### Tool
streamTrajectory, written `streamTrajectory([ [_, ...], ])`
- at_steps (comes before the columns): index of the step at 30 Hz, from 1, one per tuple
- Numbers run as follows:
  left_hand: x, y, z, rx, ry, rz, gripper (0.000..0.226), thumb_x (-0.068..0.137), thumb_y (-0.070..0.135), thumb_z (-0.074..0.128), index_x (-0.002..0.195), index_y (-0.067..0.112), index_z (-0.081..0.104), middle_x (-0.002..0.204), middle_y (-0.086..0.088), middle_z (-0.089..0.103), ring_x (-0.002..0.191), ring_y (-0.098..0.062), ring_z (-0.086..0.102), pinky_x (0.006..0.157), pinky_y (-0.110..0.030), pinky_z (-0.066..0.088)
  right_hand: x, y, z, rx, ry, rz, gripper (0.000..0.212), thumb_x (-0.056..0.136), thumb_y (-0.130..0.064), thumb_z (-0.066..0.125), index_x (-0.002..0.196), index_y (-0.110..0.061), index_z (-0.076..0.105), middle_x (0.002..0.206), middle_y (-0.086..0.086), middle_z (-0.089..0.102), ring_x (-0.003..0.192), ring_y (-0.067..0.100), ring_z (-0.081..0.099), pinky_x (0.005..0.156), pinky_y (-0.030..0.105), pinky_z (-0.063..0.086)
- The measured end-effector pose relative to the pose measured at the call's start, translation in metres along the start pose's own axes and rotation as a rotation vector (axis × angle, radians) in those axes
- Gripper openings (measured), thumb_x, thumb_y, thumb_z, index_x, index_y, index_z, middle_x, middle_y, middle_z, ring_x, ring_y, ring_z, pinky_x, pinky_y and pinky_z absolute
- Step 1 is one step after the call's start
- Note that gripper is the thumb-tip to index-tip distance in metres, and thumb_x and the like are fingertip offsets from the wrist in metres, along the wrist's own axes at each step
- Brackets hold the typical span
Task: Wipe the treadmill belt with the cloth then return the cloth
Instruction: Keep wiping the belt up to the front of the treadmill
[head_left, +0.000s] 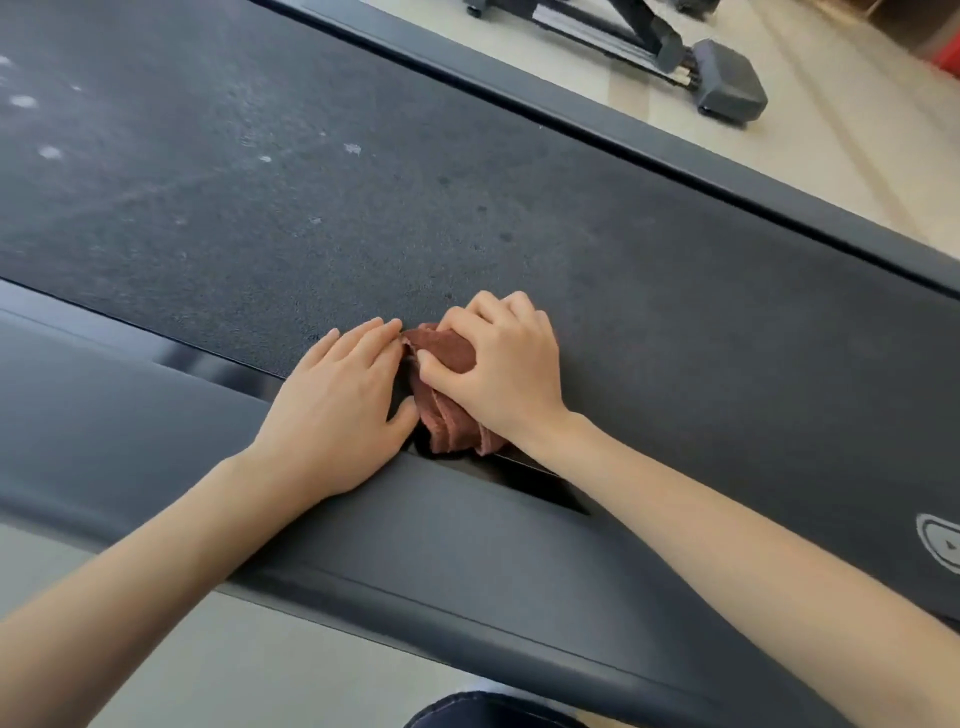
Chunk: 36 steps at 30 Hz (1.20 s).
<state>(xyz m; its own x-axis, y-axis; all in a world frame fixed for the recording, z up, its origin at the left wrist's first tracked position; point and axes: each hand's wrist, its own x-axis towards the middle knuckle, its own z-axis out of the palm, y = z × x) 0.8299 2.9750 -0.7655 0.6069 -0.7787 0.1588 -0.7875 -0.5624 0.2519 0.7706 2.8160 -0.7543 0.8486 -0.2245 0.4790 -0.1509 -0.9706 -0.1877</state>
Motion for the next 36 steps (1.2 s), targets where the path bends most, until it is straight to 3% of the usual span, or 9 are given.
streamTrajectory([
  [4,-0.019,-0.027,-0.012,0.052,0.014,-0.122,0.077,0.081,0.052,0.021,0.135,0.006,0.05,0.144,-0.007,0.045,0.137,-0.023,0.037,0.111,-0.044,0.025,-0.009,0.016,-0.011,0.081,-0.092,-0.111,0.033,0.078,-0.05,0.052,0.083,-0.022,0.068,0.082,-0.004,0.058,0.081,0.025,0.049,0.07,0.039,0.043],
  [7,-0.029,-0.046,-0.022,0.045,0.037,-0.19,0.078,0.081,0.054,0.02,0.137,0.008,0.048,0.146,-0.006,0.043,0.138,-0.022,0.034,0.112,-0.041,0.024,-0.029,0.044,-0.036,0.144,-0.168,-0.094,0.031,0.079,-0.051,0.054,0.089,-0.025,0.068,0.089,-0.008,0.057,0.09,0.022,0.046,0.079,0.047,0.043],
  [10,-0.035,-0.055,-0.025,0.04,0.052,-0.214,0.075,0.082,0.053,0.023,0.136,0.009,0.051,0.145,-0.005,0.045,0.137,-0.022,0.036,0.11,-0.036,0.023,-0.052,0.065,-0.06,0.171,-0.312,-0.104,0.05,0.077,-0.068,0.052,0.12,-0.043,0.055,0.114,-0.012,0.048,0.113,0.017,0.037,0.099,0.048,0.035],
  [12,-0.035,-0.056,-0.024,0.043,0.056,-0.205,0.072,0.084,0.051,0.025,0.133,0.007,0.053,0.142,-0.007,0.048,0.135,-0.023,0.039,0.109,-0.04,0.026,-0.059,0.068,-0.06,0.113,-0.363,-0.223,0.064,0.075,-0.078,0.047,0.131,-0.047,0.043,0.126,-0.007,0.045,0.124,0.023,0.033,0.102,0.048,0.027],
  [18,-0.035,-0.056,-0.023,0.055,0.047,-0.204,0.065,0.085,0.047,0.033,0.129,0.006,0.057,0.138,-0.008,0.052,0.13,-0.025,0.046,0.108,-0.046,0.032,-0.004,0.033,-0.01,0.206,-0.106,-0.369,0.031,0.075,-0.055,0.065,0.098,-0.035,0.07,0.098,-0.005,0.061,0.097,0.026,0.052,0.082,0.044,0.038],
  [25,-0.035,-0.057,-0.023,0.067,0.006,-0.192,0.064,0.087,0.047,0.033,0.133,0.008,0.053,0.142,-0.007,0.048,0.133,-0.023,0.042,0.108,-0.047,0.033,0.074,-0.018,0.051,0.054,-0.011,-0.186,0.029,0.073,-0.057,0.056,0.088,-0.036,0.071,0.091,-0.004,0.059,0.09,0.029,0.053,0.074,0.038,0.037],
  [32,-0.037,-0.058,-0.021,0.063,0.013,-0.193,0.064,0.088,0.048,0.031,0.135,0.01,0.052,0.144,-0.004,0.046,0.135,-0.021,0.039,0.111,-0.041,0.03,-0.003,0.028,-0.011,0.163,-0.11,-0.226,0.022,0.073,-0.047,0.063,0.089,-0.033,0.071,0.095,-0.006,0.057,0.092,0.024,0.05,0.079,0.043,0.038],
  [36,-0.036,-0.058,-0.021,0.071,0.019,-0.183,0.065,0.088,0.05,0.032,0.135,0.01,0.052,0.144,-0.003,0.045,0.135,-0.019,0.037,0.11,-0.035,0.02,-0.025,0.045,-0.026,0.15,-0.09,-0.196,0.02,0.072,-0.045,0.063,0.087,-0.034,0.071,0.092,-0.009,0.057,0.088,0.023,0.05,0.076,0.042,0.037],
])
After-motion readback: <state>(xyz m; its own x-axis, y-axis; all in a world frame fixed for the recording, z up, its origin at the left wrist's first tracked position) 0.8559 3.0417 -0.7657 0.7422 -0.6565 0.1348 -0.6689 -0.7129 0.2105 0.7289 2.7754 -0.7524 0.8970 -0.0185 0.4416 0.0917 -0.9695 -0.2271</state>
